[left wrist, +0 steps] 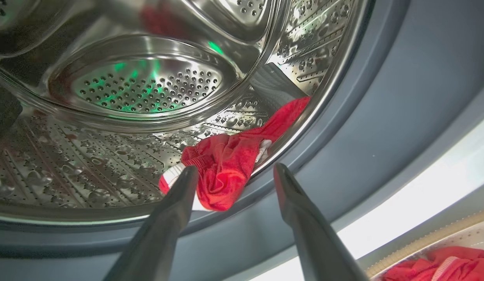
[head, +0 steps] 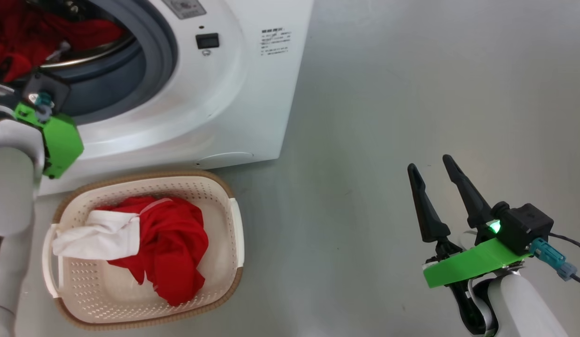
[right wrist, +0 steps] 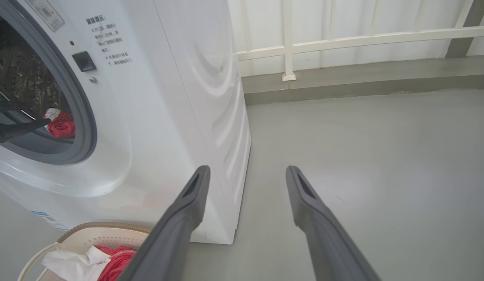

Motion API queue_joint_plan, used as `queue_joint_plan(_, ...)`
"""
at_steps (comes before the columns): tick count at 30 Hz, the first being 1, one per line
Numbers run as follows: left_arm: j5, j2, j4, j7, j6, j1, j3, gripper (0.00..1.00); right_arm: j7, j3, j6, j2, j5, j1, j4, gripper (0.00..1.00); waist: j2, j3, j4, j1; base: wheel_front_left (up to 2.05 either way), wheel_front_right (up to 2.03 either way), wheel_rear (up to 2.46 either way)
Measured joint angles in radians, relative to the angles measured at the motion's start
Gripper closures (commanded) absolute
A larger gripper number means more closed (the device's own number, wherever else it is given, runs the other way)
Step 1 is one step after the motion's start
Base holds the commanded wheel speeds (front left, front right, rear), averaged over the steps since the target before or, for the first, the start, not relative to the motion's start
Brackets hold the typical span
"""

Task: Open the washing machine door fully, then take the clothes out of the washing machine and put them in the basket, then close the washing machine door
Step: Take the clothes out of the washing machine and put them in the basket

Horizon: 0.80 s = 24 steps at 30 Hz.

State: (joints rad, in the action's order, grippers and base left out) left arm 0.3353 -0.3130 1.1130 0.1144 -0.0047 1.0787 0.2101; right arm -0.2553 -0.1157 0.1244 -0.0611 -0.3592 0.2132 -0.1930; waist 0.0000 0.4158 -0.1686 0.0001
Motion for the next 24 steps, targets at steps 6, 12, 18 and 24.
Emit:
queue_joint_plan(6, 0.036, -0.043, 0.086, -0.034, 0.002, 0.082, 0.036, 0.0, 0.0, -0.022, 0.0, 0.004, 0.0, 0.007, 0.003, 0.0, 0.0, 0.027, -0.025, 0.0, 0.0, 0.0, 0.0)
queue_joint_plan(12, 0.044, -0.077, 0.132, -0.05, 0.001, 0.138, 0.056, 0.0, 0.0, -0.026, 0.0, 0.006, 0.0, 0.04, 0.013, 0.0, 0.0, 0.066, -0.047, 0.0, 0.0, 0.0, 0.0)
queue_joint_plan(18, 0.053, -0.097, 0.157, -0.069, 0.001, 0.177, 0.079, 0.0, 0.0, -0.033, 0.0, 0.008, 0.0, 0.048, 0.017, 0.0, 0.0, 0.104, -0.068, 0.0, 0.0, 0.0, 0.0)
queue_joint_plan(24, 0.052, -0.128, 0.172, -0.101, 0.009, 0.207, 0.085, 0.0, 0.0, -0.045, 0.0, 0.009, -0.008, 0.064, 0.026, 0.0, 0.0, 0.138, -0.085, 0.0, 0.0, 0.0, 0.0)
